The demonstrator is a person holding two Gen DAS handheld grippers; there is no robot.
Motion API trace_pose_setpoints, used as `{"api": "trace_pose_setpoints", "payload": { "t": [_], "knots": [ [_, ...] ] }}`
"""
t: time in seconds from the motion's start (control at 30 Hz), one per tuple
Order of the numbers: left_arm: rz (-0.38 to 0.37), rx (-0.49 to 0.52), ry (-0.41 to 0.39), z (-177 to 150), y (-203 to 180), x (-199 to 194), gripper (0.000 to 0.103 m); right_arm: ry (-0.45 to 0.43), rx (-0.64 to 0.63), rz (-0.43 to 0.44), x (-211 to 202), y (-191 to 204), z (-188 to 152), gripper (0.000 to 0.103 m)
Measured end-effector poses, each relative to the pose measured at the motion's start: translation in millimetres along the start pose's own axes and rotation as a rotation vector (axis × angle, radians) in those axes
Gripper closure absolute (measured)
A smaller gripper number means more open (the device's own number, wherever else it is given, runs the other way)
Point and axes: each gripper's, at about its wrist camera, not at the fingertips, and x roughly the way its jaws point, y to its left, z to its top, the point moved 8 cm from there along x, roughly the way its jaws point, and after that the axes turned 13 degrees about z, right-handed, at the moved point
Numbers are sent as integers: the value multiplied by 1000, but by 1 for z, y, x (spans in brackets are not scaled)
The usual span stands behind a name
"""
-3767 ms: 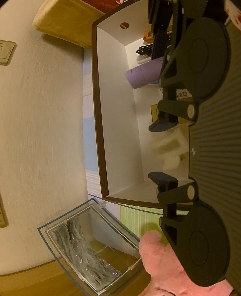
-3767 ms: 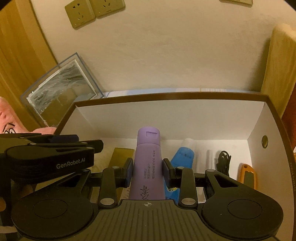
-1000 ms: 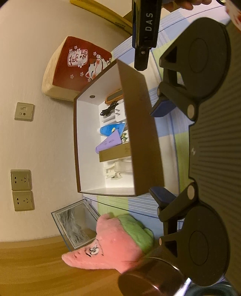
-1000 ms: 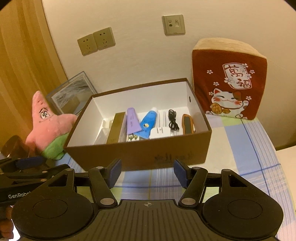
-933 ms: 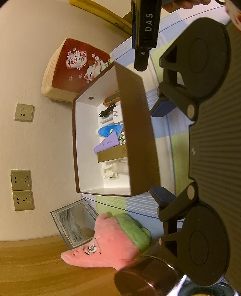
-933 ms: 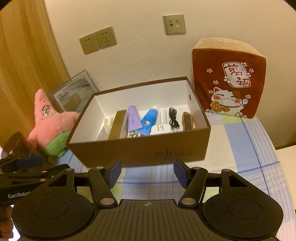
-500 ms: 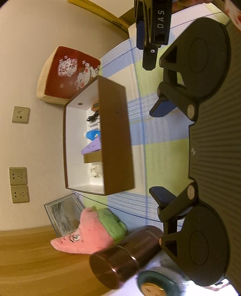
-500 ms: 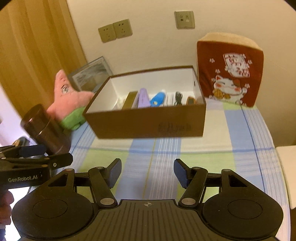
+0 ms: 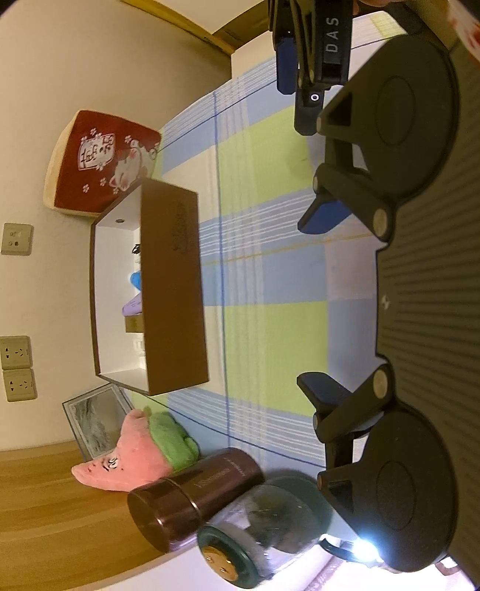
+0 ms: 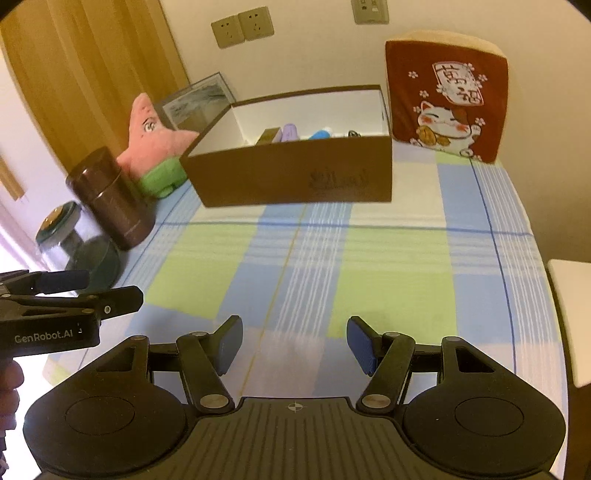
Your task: Organize rigid objects
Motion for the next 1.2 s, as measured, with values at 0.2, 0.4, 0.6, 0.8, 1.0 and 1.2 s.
{"api": "trace_pose_setpoints", "payload": {
  "t": [0.2, 0.4, 0.6, 0.8, 1.0, 1.2],
  "knots": [
    [5, 12, 17, -21, -11, -15, 24, 19, 9, 5, -17, -2, -21, 43],
    [6, 11, 23, -35, -20, -28, 24, 27, 10, 12, -28, -1, -35, 43],
    [14, 3, 42, -50, -23, -34, 24, 43, 5, 18, -32, 1, -46, 43],
    [12, 0, 53, -60, -26, -37, 24, 61, 2, 22, -33, 2, -54, 43],
    [15, -3, 58, -62, -28, -37, 24, 73, 1, 23, -31, 3, -58, 43],
    [14, 4, 55, -60, -29, -37, 24, 78, 8, 23, -30, 3, -58, 43]
  ]
}}
